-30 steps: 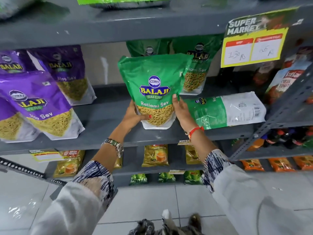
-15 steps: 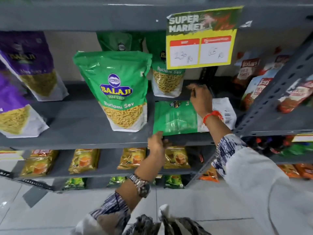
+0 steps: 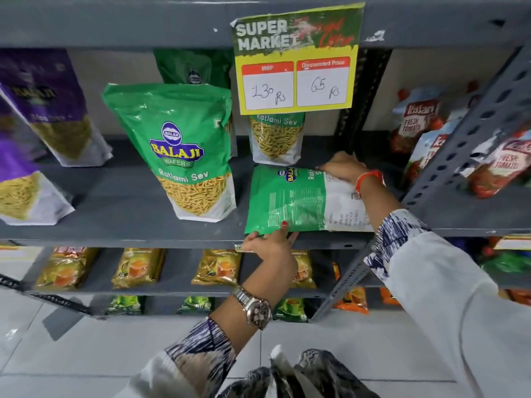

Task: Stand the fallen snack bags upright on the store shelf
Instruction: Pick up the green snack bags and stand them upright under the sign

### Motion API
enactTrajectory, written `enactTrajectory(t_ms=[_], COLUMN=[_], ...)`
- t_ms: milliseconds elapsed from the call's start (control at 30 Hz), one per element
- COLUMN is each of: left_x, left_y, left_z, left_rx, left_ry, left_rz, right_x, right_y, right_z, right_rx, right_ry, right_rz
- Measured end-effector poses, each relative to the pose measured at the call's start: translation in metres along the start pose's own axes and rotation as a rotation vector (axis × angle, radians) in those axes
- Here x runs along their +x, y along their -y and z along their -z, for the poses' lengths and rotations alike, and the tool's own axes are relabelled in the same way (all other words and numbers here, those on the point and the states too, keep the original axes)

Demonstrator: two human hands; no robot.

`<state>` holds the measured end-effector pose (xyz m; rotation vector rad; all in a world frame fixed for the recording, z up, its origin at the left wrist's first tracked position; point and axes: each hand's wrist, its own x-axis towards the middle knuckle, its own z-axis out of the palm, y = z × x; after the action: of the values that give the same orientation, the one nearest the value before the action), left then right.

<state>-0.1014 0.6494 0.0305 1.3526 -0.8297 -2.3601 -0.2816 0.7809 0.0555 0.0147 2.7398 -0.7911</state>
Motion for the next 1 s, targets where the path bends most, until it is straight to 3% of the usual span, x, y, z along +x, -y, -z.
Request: enactTrajectory(t_ms=[33,100,233,400,533,667,867,1000], left_x=[-0.002,-0.02,-0.03,-0.031,-0.032,-0.02,-0.012,-0.005], left_y=[0.002,-0.004,-0.009,-0.041,-0.068,-0.102,-0.139,-0.153], left_z=[-0.003,-0.002,0.017,0.023,0.028,0.03,0.034,0.035], left_rx=[-0.102,-0.074,0.105,0.083,0.095,0.176,0.309,0.376], left_ry=[0.033,0.099,0.285,0.492,0.627,0.686,0.779,0.706], left_rz=[0.082,0.036,-0.223,-0.629,-0.791,-0.875,-0.971,-0.863], right_x=[0.0,-0.001,-0.011,-0.041,-0.077,-0.125,-0.181,-0.208], right_y=[-0.001,-0.005,-0.004,0.005,0.001,-0.009,-0.003,0.014], right_z=[0.001,0.005,0.008,0.004,-0.017,-0.052,-0.107,-0.119], right_rx=[0.067,0.166,0.346,0.765,0.984,1.109,1.337,1.473], right_ry=[-0.011,-0.05,-0.143,-0.332,-0.446,-0.542,-0.555,-0.578], right_rz=[0.006,0.028,0.061,0.194,0.176,0.15,0.077,0.016])
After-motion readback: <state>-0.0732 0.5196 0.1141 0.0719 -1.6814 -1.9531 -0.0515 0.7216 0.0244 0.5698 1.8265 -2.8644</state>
